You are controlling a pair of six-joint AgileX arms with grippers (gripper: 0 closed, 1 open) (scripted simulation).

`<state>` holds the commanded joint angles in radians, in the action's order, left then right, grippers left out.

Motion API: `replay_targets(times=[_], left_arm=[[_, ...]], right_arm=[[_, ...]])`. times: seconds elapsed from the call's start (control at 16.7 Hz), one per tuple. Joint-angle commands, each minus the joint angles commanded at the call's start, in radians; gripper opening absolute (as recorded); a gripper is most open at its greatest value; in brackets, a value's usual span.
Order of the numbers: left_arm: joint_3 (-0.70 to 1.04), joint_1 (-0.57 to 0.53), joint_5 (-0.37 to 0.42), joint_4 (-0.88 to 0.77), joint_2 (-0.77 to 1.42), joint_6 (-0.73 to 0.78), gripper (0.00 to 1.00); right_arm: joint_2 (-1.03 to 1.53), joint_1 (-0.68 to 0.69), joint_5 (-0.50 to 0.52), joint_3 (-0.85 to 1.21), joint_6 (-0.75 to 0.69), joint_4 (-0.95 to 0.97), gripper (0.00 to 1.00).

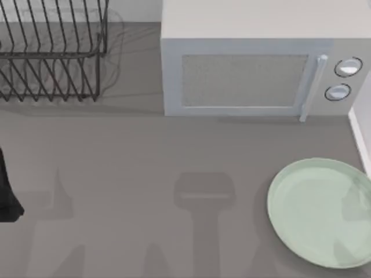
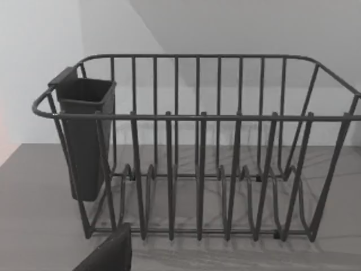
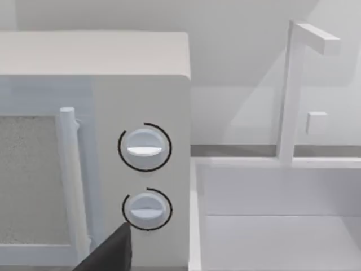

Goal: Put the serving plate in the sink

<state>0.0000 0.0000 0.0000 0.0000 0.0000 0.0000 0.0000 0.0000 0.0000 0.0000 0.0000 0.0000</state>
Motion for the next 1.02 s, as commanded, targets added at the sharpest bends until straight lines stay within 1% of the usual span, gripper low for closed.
replay_targets(times=[0.3,0.48,0.72,1.02], left_arm=[[0.000,0.000,0.000,0.000,0.000,0.000,1.00],[0.000,0.000,0.000,0.000,0.000,0.000,1.00],[0.000,0.000,0.000,0.000,0.000,0.000,1.00],[0.000,0.000,0.000,0.000,0.000,0.000,1.00]], right_arm=[[0.011,0.005,0.000,0.011,0.005,-0.009,1.00],[0.107,0.048,0.000,0.103,0.049,-0.084,1.00],[0.382,0.152,0.000,0.326,0.155,-0.264,1.00],[0.896,0.316,0.000,0.682,0.323,-0.551,1.00]])
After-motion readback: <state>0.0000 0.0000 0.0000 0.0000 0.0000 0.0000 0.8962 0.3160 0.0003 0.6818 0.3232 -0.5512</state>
